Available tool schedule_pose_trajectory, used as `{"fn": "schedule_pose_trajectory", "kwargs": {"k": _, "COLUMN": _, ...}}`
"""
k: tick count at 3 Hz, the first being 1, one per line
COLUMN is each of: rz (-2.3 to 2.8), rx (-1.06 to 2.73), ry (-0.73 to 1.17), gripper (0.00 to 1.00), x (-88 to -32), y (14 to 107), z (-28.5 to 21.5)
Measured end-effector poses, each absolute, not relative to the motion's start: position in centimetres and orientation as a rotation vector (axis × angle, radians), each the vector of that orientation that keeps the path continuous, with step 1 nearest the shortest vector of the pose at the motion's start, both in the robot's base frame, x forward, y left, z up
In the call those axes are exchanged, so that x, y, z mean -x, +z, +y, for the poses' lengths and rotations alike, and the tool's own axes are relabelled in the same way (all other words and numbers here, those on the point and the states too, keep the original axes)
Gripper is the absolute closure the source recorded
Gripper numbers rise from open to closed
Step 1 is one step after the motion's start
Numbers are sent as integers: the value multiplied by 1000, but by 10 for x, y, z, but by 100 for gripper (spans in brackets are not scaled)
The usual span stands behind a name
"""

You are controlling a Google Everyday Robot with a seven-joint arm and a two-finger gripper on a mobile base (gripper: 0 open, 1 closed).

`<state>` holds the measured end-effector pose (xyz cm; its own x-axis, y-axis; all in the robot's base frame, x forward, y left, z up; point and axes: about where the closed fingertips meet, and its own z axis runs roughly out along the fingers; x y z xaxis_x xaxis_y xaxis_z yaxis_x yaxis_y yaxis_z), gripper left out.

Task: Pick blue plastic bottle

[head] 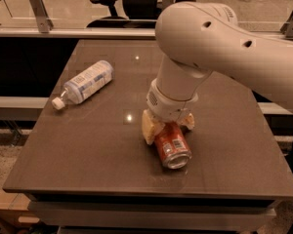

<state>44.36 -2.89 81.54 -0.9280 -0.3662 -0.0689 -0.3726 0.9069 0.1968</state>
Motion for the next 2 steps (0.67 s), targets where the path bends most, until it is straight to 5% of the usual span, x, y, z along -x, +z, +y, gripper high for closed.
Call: {"fn": "schedule_pose_trajectory", "kwargs": {"k": 2, "rz": 3038, "rx": 589, "ry": 322, "gripper": 100, "x": -444, "y": 819, "z": -29}}
